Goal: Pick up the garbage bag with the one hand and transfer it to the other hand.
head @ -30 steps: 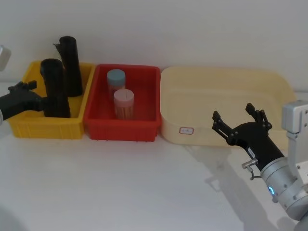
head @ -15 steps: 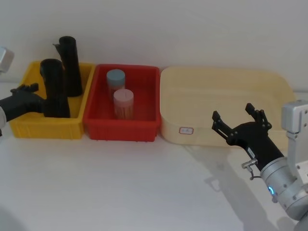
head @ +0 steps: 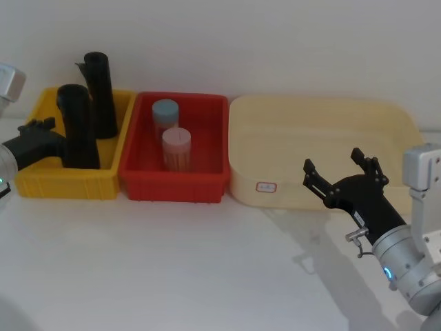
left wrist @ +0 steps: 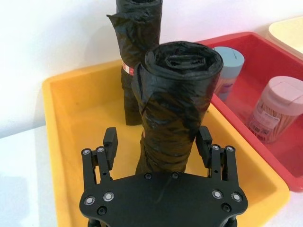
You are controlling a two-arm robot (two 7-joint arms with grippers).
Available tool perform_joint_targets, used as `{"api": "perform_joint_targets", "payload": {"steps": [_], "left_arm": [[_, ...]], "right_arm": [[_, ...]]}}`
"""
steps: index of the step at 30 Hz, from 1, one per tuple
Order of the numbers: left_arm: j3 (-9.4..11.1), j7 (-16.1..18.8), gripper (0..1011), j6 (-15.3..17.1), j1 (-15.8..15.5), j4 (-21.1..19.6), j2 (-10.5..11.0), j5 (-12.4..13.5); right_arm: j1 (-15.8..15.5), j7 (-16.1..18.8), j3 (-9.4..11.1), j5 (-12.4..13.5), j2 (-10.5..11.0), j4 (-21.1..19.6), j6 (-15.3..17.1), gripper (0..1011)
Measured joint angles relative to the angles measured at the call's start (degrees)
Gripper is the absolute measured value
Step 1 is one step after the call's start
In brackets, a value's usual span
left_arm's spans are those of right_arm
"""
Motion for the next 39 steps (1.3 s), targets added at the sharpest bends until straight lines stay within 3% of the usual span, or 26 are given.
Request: {"api": "perform_joint_targets", "payload": {"steps": [32, 39], "left_arm": [[1.7, -1.4, 1000, -1.6, -3.7, 4.2, -1.8, -1.2], [1.8, -1.5, 843, -1.7, -3.9, 4.4, -1.9, -1.3]], "right_arm": [[0.0, 0.0, 0.0, 0.0, 0.0, 0.0, 0.0, 1001], [0.0, 0.0, 0.0, 0.0, 0.0, 0.0, 0.0, 1001]]}}
